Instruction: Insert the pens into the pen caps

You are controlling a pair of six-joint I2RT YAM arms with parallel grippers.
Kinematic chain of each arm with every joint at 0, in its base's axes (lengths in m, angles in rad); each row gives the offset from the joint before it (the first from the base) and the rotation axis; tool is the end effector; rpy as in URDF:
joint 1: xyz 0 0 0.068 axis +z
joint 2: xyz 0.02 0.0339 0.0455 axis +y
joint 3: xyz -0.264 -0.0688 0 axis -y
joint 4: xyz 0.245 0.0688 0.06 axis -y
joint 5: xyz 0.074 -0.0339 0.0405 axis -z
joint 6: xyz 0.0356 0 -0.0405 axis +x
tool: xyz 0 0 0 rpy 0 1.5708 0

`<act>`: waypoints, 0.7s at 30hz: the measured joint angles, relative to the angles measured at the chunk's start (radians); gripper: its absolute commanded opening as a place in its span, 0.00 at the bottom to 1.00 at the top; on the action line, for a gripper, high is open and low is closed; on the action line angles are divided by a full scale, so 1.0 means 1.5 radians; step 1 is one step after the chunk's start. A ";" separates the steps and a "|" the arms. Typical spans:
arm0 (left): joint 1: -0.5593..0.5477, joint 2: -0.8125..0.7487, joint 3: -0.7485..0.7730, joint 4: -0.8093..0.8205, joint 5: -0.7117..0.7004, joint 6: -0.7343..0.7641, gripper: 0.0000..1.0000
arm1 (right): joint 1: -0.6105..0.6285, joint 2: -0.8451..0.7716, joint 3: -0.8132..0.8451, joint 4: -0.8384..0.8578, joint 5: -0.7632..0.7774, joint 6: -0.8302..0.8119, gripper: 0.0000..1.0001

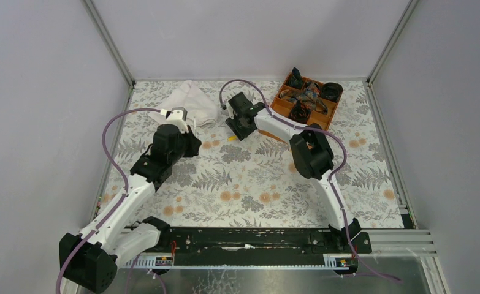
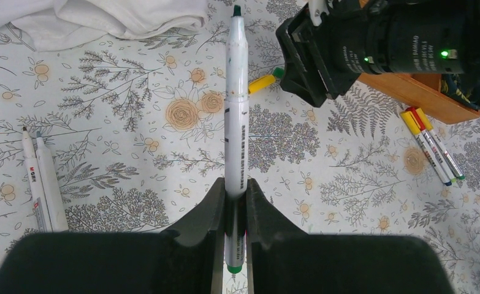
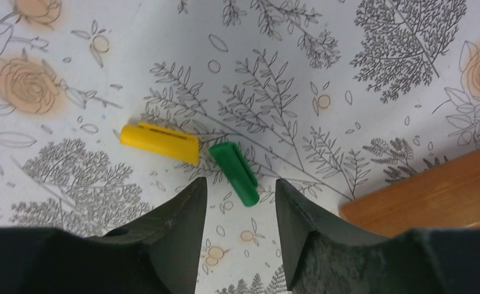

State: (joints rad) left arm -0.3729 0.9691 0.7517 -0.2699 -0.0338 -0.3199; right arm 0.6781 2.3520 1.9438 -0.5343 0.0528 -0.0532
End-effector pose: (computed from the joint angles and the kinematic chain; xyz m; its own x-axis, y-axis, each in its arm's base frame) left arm 0.2049 -0.0789 0.2856 -0.5197 -0.1342 -0.8437 0.1821 0.9475 -0.2628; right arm 0.4053 0.3241 0.1701 -0.5971 -0.5492 -0.5847 -0.6349 0.7690 -0.0739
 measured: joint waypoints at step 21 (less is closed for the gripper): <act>0.000 0.000 0.000 0.000 0.016 -0.001 0.00 | -0.004 0.044 0.060 -0.022 0.005 0.006 0.40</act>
State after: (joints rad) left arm -0.3729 0.9691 0.7517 -0.2699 -0.0097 -0.3206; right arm 0.6720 2.4184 2.0338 -0.5667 0.0597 -0.0444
